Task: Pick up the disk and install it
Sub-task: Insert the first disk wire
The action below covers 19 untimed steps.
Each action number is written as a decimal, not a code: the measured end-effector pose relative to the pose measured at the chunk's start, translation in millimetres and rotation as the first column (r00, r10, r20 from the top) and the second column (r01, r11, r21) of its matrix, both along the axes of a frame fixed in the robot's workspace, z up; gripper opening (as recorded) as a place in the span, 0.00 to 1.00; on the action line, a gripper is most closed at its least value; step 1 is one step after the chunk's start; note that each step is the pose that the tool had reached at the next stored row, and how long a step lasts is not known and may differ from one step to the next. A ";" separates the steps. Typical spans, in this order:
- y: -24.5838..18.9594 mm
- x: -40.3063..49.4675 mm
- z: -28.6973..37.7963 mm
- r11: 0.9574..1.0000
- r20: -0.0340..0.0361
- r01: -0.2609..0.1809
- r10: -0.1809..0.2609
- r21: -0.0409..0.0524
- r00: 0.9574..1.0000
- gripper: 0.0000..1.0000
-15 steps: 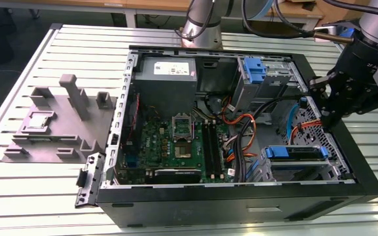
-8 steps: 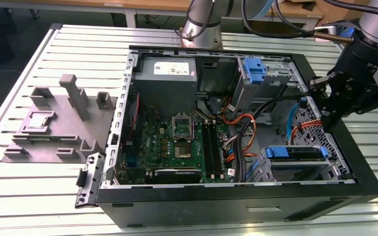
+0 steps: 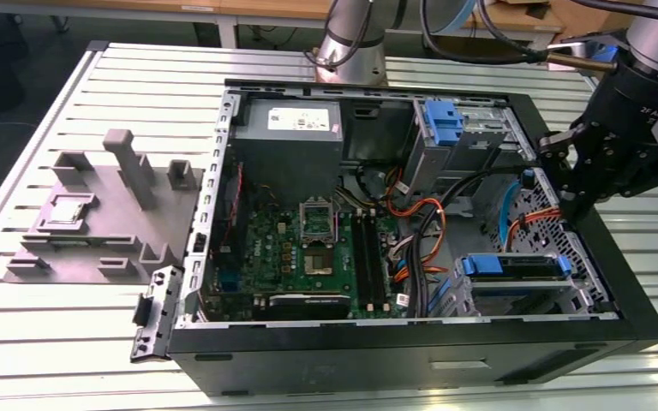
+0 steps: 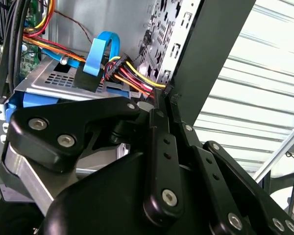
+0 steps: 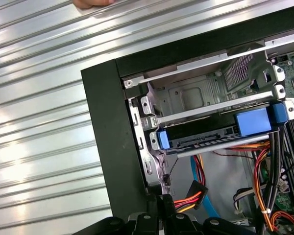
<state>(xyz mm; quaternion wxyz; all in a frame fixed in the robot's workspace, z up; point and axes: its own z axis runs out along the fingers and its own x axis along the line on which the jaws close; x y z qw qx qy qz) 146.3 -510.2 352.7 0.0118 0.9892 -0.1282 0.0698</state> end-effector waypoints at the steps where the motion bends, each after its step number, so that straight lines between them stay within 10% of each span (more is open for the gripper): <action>1: 0.0 -0.6 0.0 1.000 0.000 0.000 0.000 0.000 1.000 0.16; 8: -0.4 -6.3 0.0 1.000 0.001 0.004 -0.004 0.000 1.000 0.16; 19: 0.1 -6.4 0.0 0.990 0.001 0.144 -0.144 -0.001 0.990 0.16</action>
